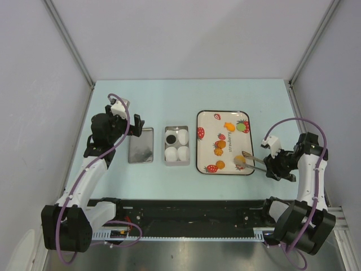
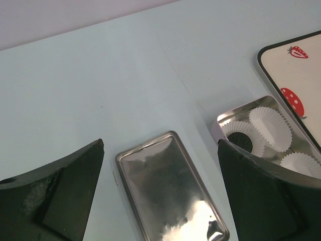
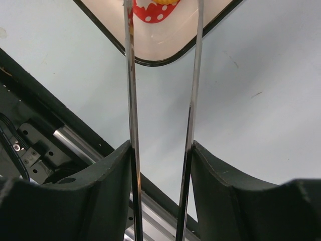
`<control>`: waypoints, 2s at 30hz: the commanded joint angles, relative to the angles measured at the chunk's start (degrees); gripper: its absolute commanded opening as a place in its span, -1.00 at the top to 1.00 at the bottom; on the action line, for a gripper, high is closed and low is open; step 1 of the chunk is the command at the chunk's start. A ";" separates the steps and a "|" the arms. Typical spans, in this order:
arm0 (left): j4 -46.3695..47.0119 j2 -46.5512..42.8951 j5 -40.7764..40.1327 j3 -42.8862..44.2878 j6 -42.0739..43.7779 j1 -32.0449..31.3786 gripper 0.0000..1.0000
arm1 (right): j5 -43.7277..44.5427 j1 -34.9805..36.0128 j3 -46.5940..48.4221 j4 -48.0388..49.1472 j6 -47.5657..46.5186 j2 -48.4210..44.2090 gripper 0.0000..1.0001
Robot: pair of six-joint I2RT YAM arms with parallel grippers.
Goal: Pack the cookies
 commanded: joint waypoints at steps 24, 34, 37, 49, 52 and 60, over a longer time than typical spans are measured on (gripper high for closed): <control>0.85 0.39 1.20 0.35 0.68 -0.19 -0.99 | -6.74 6.62 6.62 3.87 9.87 0.96 0.60; 0.68 0.65 1.37 0.70 0.68 -0.27 -1.00 | -4.46 21.98 11.11 14.66 24.53 3.33 0.62; 0.59 0.74 1.55 0.70 0.68 -0.19 -0.99 | -3.67 27.34 12.69 18.36 27.80 5.35 0.62; 0.41 2.06 2.16 1.23 0.42 -0.19 -0.99 | 2.83 43.98 20.60 29.01 37.04 17.38 0.62; 0.41 2.23 2.07 1.32 0.50 -0.27 -1.00 | 3.63 46.26 22.80 30.76 37.56 20.64 0.62; 0.50 2.76 1.55 1.32 0.77 -0.27 -1.00 | 4.51 48.82 27.45 32.61 37.65 26.80 0.62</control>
